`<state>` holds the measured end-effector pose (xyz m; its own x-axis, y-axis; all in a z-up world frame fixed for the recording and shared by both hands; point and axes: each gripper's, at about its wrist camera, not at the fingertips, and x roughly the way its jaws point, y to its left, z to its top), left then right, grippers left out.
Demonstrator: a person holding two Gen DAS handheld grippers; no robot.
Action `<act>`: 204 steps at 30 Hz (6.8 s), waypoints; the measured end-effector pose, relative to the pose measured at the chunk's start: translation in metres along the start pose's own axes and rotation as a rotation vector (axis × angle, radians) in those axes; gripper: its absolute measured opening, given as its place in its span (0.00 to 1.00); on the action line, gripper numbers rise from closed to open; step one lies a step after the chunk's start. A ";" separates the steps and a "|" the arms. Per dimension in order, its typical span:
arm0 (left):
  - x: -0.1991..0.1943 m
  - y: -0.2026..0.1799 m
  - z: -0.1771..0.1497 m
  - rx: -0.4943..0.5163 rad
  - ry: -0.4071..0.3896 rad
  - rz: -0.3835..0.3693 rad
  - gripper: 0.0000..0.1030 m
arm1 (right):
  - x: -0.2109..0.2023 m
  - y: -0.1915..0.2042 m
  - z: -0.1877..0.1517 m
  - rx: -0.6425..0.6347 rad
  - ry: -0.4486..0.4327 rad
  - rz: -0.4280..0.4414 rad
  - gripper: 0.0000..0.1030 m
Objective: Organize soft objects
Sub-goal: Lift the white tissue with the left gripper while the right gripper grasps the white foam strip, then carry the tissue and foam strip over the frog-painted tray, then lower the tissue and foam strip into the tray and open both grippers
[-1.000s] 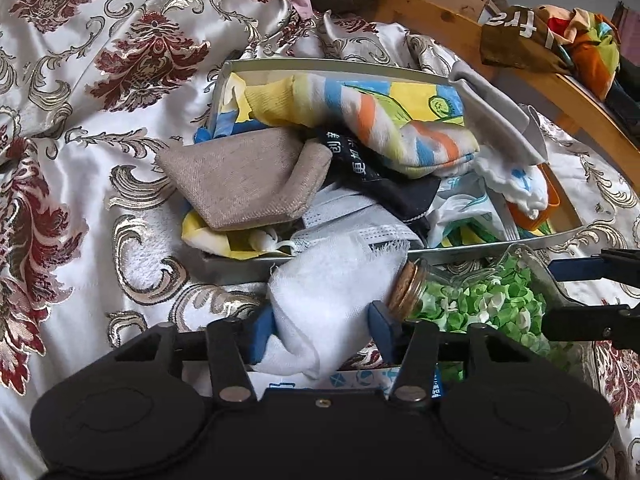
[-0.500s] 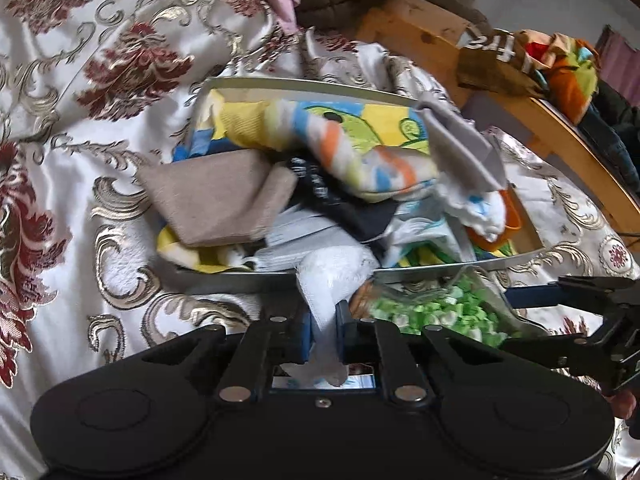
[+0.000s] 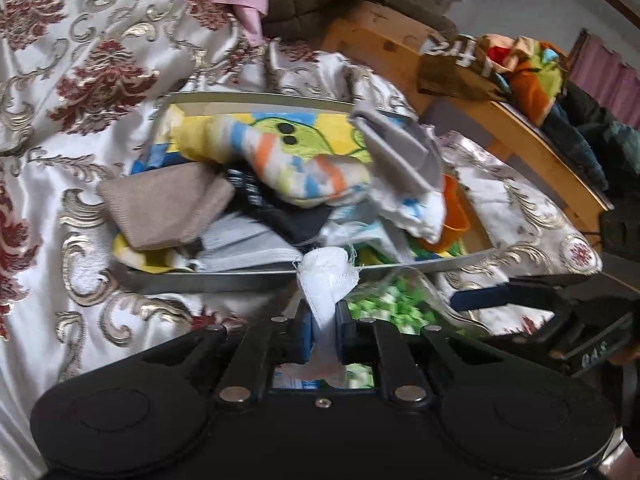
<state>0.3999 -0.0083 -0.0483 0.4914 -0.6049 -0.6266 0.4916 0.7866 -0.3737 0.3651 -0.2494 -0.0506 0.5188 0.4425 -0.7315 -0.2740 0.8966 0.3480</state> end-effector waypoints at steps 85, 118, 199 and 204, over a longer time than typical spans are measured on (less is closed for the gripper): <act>-0.005 -0.053 -0.015 0.158 -0.032 0.042 0.13 | -0.005 0.016 -0.032 -0.533 0.019 -0.466 0.21; -0.031 -0.087 -0.012 0.149 -0.108 0.171 0.12 | -0.067 0.023 -0.018 -0.370 -0.280 -0.340 0.14; 0.083 -0.020 0.110 -0.163 -0.073 0.359 0.27 | 0.008 -0.023 0.104 -0.056 -0.453 -0.300 0.18; 0.078 -0.022 0.110 -0.159 -0.079 0.372 0.32 | 0.005 -0.022 0.104 -0.052 -0.456 -0.298 0.21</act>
<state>0.5061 -0.0862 -0.0139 0.6717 -0.2782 -0.6867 0.1555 0.9591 -0.2364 0.4581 -0.2652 -0.0012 0.8753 0.1437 -0.4617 -0.0952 0.9873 0.1270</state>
